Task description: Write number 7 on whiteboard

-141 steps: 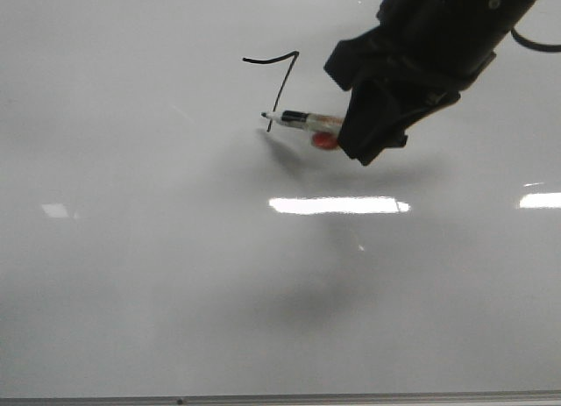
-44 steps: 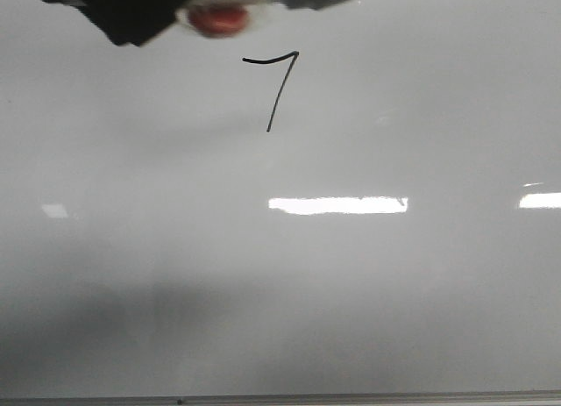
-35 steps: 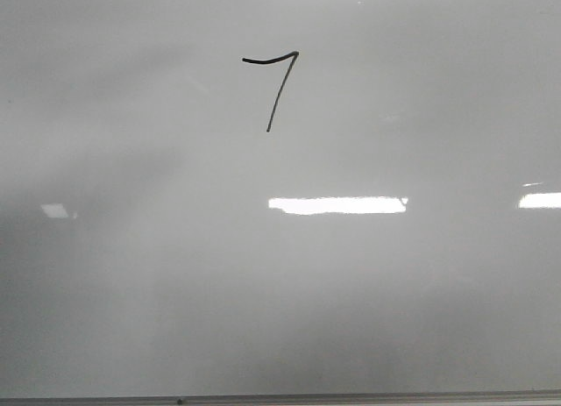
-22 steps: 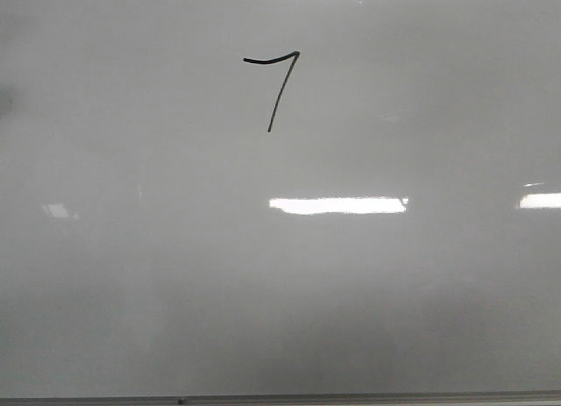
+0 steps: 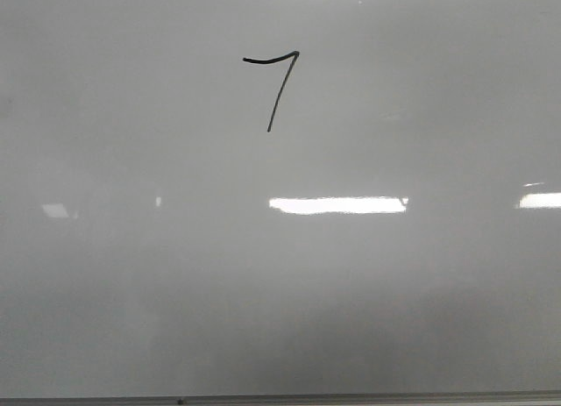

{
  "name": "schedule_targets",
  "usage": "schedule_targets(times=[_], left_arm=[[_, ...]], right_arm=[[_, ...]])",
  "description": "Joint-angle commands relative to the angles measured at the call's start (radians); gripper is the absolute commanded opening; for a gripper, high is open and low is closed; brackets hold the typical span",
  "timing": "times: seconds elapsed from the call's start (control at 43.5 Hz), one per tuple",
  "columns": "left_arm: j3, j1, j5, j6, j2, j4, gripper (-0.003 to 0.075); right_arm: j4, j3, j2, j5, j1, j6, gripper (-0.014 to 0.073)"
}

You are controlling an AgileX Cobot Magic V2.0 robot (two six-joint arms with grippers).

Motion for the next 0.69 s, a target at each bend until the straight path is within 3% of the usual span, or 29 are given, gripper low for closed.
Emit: schedule_targets(times=[0.0, 0.414, 0.667], left_arm=[[-0.026, 0.003, -0.127, -0.01, 0.032, -0.01, 0.0017], [-0.028, 0.003, -0.153, -0.01, 0.185, -0.024, 0.004], [-0.028, 0.003, -0.153, -0.01, 0.228, -0.044, 0.0256]], right_arm=[[0.012, -0.031, -0.014, -0.051, -0.007, 0.001, 0.055], [0.013, -0.031, -0.014, -0.051, -0.007, 0.002, 0.055], [0.013, -0.031, -0.014, -0.051, -0.007, 0.002, 0.055]])
